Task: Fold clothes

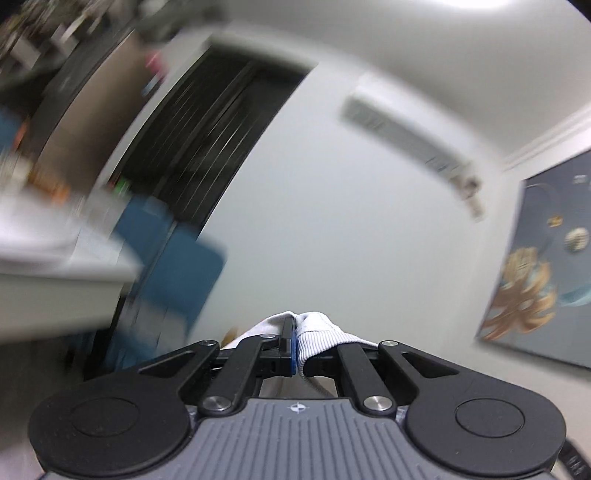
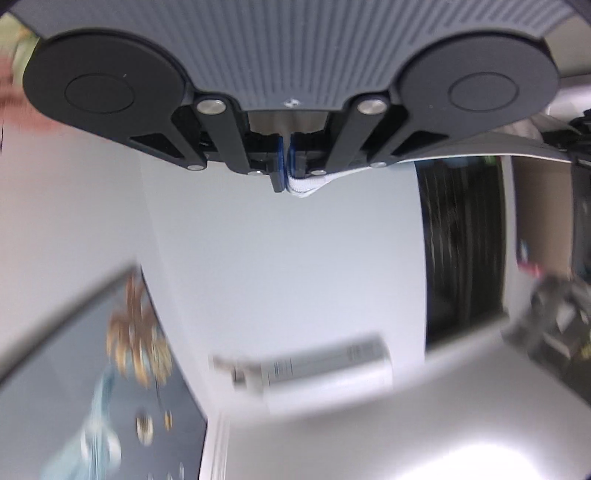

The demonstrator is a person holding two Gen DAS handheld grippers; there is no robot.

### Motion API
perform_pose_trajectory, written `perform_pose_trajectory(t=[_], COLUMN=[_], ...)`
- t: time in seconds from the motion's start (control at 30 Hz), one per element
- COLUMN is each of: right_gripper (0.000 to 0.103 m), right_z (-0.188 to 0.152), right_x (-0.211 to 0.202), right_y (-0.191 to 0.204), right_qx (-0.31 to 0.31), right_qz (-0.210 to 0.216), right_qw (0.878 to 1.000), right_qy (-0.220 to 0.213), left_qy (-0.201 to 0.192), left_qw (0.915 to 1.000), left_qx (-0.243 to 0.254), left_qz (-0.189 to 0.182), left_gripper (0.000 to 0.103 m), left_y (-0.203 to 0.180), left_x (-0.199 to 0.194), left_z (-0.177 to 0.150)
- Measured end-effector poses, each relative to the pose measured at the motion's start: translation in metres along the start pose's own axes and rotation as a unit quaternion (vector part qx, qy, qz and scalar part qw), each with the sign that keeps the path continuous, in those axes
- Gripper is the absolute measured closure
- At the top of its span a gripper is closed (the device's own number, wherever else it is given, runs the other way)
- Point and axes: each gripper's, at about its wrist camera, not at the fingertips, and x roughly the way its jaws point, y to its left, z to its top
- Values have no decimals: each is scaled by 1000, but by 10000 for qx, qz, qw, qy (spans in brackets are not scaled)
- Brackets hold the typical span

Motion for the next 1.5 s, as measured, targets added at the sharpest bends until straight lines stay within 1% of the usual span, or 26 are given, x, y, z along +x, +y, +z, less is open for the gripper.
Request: perform_pose_trajectory(t=[0.1,0.2,0.23,0.3,0.4,0.47,0.53,0.7,0.73,0.87,0.97,1.03,1.17,1.27,1.33,1.37,1.43,1.47,1.5], right_gripper=[98,98,98,98,97,97,97,97,97,97,97,97,97,97,97,97,97,97,94], right_z=[68,122,138,162,176,172,153,69,48,-41,-116,-170,-290,-390,-454,-481,-527,-547,-560], right_x=[-34,-69,-80,-92,-88,-75,-50,30,49,132,200,247,331,384,410,419,434,440,446], right_y=[7,16,19,25,29,27,19,-7,-12,-25,-35,-44,-66,-90,-106,-113,-125,-131,-137], right_qx=[93,26,7,-5,-23,-37,-1,104,105,59,47,-4,-92,-15,49,72,129,191,290], right_qz=[187,435,513,635,744,746,688,436,370,108,-120,-245,-430,-512,-591,-622,-694,-724,-749], right_qw=[9991,9971,9963,9953,9956,9966,9976,9951,9939,9867,9791,9752,9672,9528,9403,9351,9248,9192,9132], right_qy=[-363,-630,-696,-730,-574,-343,2,875,1037,1622,2030,2198,2504,2993,3350,3488,3739,3867,3995], left_qy=[-342,-645,-635,-496,-288,-148,-9,339,438,895,1236,1462,1911,2244,2505,2628,2879,3008,3123], left_qw=[9986,9961,9961,9967,9972,9971,9968,9947,9939,9886,9827,9778,9659,9551,9466,9418,9315,9265,9218], left_qx=[317,514,553,608,690,744,798,932,955,1039,1100,1140,1216,1271,1282,1346,1484,1521,1547], left_qz=[-259,-303,-278,-199,-79,0,80,279,339,623,834,974,1253,1459,1575,1606,1655,1673,1700], left_gripper=[100,100,100,100,100,100,100,100,100,100,100,99,99,99,99,98,96,95,91], left_y=[-37,-59,-59,-53,-45,-39,-33,-19,-10,35,69,92,138,172,200,211,229,236,241], left_x=[-34,-69,-68,-52,-29,-13,2,42,62,173,255,311,421,504,542,556,579,588,595], left_z=[58,96,97,87,72,63,53,28,11,-88,-162,-212,-310,-385,-434,-455,-494,-510,-522])
